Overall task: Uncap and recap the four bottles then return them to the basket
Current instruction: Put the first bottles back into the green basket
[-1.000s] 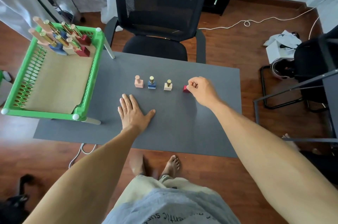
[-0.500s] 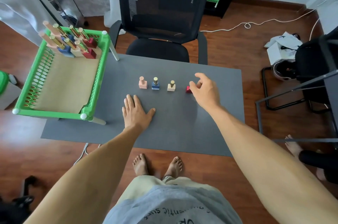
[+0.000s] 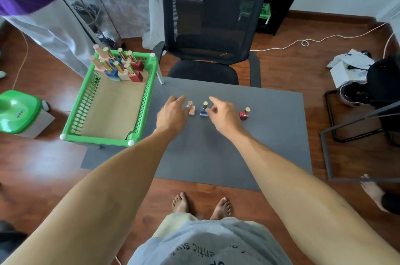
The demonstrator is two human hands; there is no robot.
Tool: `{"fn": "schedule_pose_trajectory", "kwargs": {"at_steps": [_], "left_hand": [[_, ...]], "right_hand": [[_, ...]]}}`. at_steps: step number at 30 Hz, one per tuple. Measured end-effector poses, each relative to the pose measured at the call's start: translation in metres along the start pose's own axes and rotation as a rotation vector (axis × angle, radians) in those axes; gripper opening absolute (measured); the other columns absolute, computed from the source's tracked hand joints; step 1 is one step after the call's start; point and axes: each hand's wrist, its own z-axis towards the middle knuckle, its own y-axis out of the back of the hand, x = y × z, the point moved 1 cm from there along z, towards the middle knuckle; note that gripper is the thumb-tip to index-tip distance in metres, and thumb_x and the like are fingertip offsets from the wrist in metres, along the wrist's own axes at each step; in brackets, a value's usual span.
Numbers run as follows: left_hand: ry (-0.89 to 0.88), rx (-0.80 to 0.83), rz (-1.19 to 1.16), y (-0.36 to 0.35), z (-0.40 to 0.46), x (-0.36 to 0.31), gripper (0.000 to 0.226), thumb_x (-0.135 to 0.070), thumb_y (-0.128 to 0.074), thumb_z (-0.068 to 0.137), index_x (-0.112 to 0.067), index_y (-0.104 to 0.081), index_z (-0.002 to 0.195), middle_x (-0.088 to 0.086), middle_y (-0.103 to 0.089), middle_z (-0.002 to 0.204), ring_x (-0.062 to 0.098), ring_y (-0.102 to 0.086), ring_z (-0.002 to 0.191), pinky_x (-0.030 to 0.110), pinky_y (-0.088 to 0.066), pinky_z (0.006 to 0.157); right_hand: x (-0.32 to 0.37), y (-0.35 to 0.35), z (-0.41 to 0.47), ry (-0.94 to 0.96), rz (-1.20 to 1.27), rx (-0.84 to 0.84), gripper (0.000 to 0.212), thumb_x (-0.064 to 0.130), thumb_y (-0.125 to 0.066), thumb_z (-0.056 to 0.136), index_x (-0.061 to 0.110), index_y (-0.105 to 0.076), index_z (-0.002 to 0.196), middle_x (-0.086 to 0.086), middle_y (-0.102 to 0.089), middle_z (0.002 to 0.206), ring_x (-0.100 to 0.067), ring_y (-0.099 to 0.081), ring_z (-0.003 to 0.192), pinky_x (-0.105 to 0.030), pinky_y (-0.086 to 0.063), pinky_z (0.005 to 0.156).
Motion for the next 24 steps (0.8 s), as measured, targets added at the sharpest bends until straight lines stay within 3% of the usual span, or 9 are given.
{"fn": "schedule_pose_trajectory", "kwargs": {"at_steps": [3,8,12,18,24], "left_hand": [[-0.058,0.01,0.015,0.0,0.009,-0.003,0.03,-0.042,-0.051,0.099,-0.028,-0.061,0.123,0.003,-0.059,0.115,0.033,-0.062,0.098,0.036,-0.042,0.072],[-0.092,0.058,0.053,-0.003,0.02,-0.007,0.019,-0.032,-0.054,0.096,-0.022,-0.068,0.104,0.005,-0.058,0.106,0.035,-0.061,0.092,0.039,-0.048,0.072],[-0.096,0.076,0.051,-0.004,0.026,-0.01,0.019,-0.026,-0.055,0.095,-0.018,-0.069,0.104,0.007,-0.059,0.109,0.038,-0.06,0.092,0.042,-0.05,0.077],[-0.136,0.071,0.07,-0.004,0.025,-0.013,0.016,-0.017,-0.049,0.097,-0.01,-0.062,0.102,0.009,-0.059,0.107,0.039,-0.057,0.091,0.037,-0.037,0.067],[-0.129,0.031,0.028,0.019,0.019,-0.021,0.021,-0.015,-0.045,0.1,-0.008,-0.063,0.109,0.011,-0.059,0.11,0.037,-0.057,0.094,0.042,-0.047,0.073]], "right_hand": [[0.008,-0.008,0.007,-0.041,0.007,0.022,0.029,0.017,-0.06,0.101,-0.004,-0.062,0.12,-0.015,-0.072,0.087,-0.039,-0.066,0.081,-0.051,-0.056,0.078],[0.015,-0.012,0.012,-0.06,-0.004,0.021,0.016,0.012,-0.058,0.101,-0.001,-0.066,0.105,-0.017,-0.071,0.082,-0.04,-0.065,0.078,-0.049,-0.055,0.073],[0.017,-0.01,0.013,-0.073,-0.02,0.023,0.013,0.009,-0.055,0.101,0.0,-0.065,0.101,-0.019,-0.07,0.086,-0.041,-0.064,0.08,-0.05,-0.054,0.072],[0.016,-0.004,0.011,-0.108,-0.063,0.021,0.014,0.009,-0.052,0.103,0.0,-0.061,0.096,-0.015,-0.066,0.094,-0.037,-0.059,0.086,-0.045,-0.047,0.073],[0.014,0.018,0.001,-0.08,-0.016,-0.008,0.013,0.011,-0.053,0.104,0.003,-0.062,0.099,-0.011,-0.066,0.098,-0.032,-0.059,0.089,-0.04,-0.046,0.072]]}}
